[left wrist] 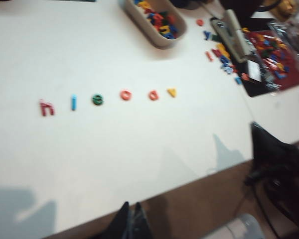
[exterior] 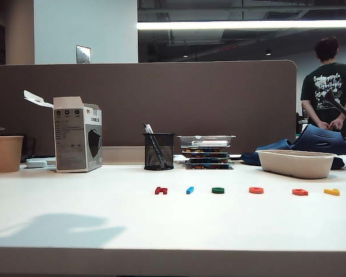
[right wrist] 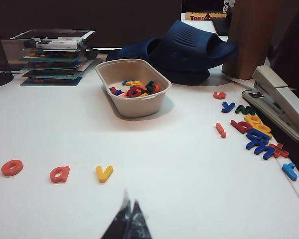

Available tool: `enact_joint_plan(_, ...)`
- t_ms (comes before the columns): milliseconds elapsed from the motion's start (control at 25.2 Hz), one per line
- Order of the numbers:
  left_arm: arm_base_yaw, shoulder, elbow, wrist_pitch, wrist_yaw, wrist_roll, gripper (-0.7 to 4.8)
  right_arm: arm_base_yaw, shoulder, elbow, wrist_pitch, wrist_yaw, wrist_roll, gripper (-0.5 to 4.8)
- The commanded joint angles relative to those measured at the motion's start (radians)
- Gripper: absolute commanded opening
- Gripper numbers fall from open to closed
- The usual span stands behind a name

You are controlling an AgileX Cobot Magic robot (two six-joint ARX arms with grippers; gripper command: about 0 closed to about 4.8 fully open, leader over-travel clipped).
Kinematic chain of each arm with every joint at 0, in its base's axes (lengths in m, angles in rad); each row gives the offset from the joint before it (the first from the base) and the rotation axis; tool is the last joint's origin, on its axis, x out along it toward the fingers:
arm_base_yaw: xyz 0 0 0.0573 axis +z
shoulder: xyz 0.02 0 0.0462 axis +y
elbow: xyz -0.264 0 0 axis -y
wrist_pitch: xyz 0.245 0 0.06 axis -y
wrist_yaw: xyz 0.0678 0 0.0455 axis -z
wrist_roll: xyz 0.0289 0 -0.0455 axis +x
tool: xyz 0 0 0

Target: Select the appropriate letters from the row of letter magnets placed on the table to arrange into the word "love".

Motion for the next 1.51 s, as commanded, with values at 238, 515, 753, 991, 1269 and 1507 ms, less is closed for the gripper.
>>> enact_joint_plan(238, 0.001, 0.012, 0.003, -0.008, -0.099, -0.038, -0.04, 0.0, -0.009, -0.005, 0.011, 0.003, -0.002, -0.06)
enact_joint_plan(515, 0.001, 0.012, 0.003, -0.008, -0.098, -0.038, -0.05, 0.003, 0.026, 0.215, -0.127, 0.002, 0.006, -0.06)
enact_joint_plan(753, 0.001, 0.012, 0.003, -0.008, -0.098, -0.038, -0.05, 0.062, 0.309, 0.536, -0.285, -0.08, 0.103, -0.06)
enact_joint_plan(991, 0.001, 0.012, 0.003, -0.008, -0.098, -0.038, -0.05, 0.324, 0.763, 0.829, -0.301, -0.024, 0.196, -0.06)
enact_joint_plan(1269, 0.001, 0.012, 0.002, -0.009, -0.095, -0.038, -0.05, 0.604, 1.424, 1.169, -0.325, -0.016, 0.286, 1.33)
enact_joint_plan(1507, 0.001, 0.012, 0.002, -0.008, -0.095, -0.038, -0.05, 0.628, 1.839, 1.461, -0.471, -0.032, 0.317, 1.74)
